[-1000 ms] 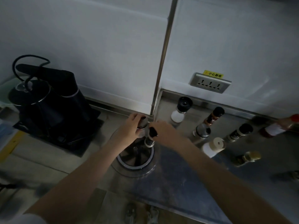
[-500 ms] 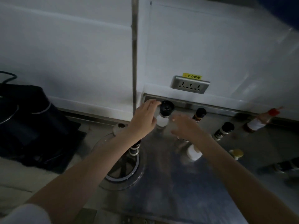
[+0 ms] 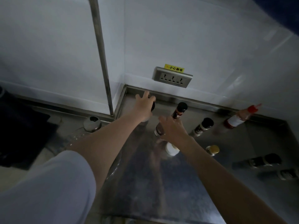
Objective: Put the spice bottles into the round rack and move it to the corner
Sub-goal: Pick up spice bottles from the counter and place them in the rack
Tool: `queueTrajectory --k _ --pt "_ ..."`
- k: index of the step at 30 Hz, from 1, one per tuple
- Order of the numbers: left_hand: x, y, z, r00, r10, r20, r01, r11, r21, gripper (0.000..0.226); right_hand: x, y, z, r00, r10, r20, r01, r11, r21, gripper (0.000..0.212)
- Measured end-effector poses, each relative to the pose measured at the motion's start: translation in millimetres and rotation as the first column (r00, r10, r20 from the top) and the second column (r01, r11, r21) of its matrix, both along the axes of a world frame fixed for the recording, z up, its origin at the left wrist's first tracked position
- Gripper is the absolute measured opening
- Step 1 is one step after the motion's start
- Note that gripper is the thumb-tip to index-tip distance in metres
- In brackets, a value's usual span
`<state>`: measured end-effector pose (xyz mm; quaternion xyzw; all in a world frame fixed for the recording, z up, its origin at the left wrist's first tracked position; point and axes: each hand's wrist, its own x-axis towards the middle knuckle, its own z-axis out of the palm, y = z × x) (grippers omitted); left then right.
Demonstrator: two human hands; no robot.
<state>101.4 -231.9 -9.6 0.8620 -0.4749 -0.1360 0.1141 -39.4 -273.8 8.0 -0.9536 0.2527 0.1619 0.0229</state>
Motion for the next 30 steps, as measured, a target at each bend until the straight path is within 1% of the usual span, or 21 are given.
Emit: queueTrajectory --k 2,4,6,7,10,12,15,16,18,21,23,26,28,30 --pt "-5.3 7.3 -2.7 0.997 -0.054 0.050 0.052 0.998 0.036 0.052 2.2 4.2 -5.0 1.000 -0.005 0.027 0.004 0.999 0.032 0.063" --pt "-11.0 15.3 -4.1 0.993 -0.116 0.033 0.115 0.992 0.042 0.047 2.8 9.8 -6.7 0.998 -0.020 0.064 0.014 0.995 0.097 0.066" --pt "-17.0 25.0 -0.6 0.990 -0.143 0.007 0.143 0.989 0.042 0.040 1.3 16.1 -7.2 0.997 -0.025 0.079 0.013 0.989 0.146 0.069" --pt "-19.7 30.3 2.7 0.990 -0.143 -0.001 0.143 0.989 0.039 0.041 -0.2 18.7 -7.0 0.995 -0.036 0.091 0.020 0.985 0.169 0.070" --pt "-30.5 49.8 22.9 0.985 -0.170 -0.015 0.170 0.984 0.044 0.056 -7.7 25.0 0.8 0.989 -0.077 0.128 0.042 0.966 0.255 0.065" --pt "-38.9 68.2 45.7 0.979 -0.201 -0.031 0.202 0.979 0.001 0.057 -13.8 27.5 13.0 0.988 -0.085 0.126 0.044 0.953 0.299 0.064" --pt "-48.1 111.0 81.9 0.975 -0.219 -0.043 0.215 0.973 -0.089 0.050 -18.1 34.2 37.6 0.994 -0.043 0.099 0.014 0.962 0.274 0.059" --pt "-47.4 127.7 90.0 0.977 -0.207 -0.049 0.201 0.974 -0.101 0.050 -17.6 38.8 45.5 0.996 -0.021 0.089 -0.004 0.963 0.270 0.057" --pt "-41.2 161.0 103.6 0.984 -0.158 -0.084 0.152 0.985 -0.077 0.051 -12.4 54.2 58.0 0.996 0.013 0.093 -0.041 0.951 0.307 0.054" --pt "-20.1 203.3 112.5 0.984 -0.108 -0.141 0.113 0.993 0.028 0.048 5.6 87.5 63.0 0.988 0.066 0.137 -0.112 0.925 0.364 0.056" --pt "-4.1 226.3 109.9 0.984 -0.085 -0.159 0.102 0.990 0.096 0.049 19.9 112.3 56.9 0.982 0.107 0.156 -0.158 0.916 0.368 0.059" --pt "15.1 252.1 91.3 0.984 -0.027 -0.174 0.055 0.986 0.160 0.057 34.7 145.0 40.8 0.976 0.177 0.124 -0.207 0.933 0.296 0.062" --pt "22.0 261.1 72.2 0.984 0.035 -0.177 -0.008 0.988 0.155 0.060 38.0 159.6 30.8 0.975 0.206 0.088 -0.220 0.951 0.216 0.061" --pt "26.0 262.0 53.0 0.982 0.098 -0.162 -0.077 0.988 0.131 0.059 38.5 166.9 23.8 0.979 0.194 0.063 -0.202 0.966 0.160 0.056"
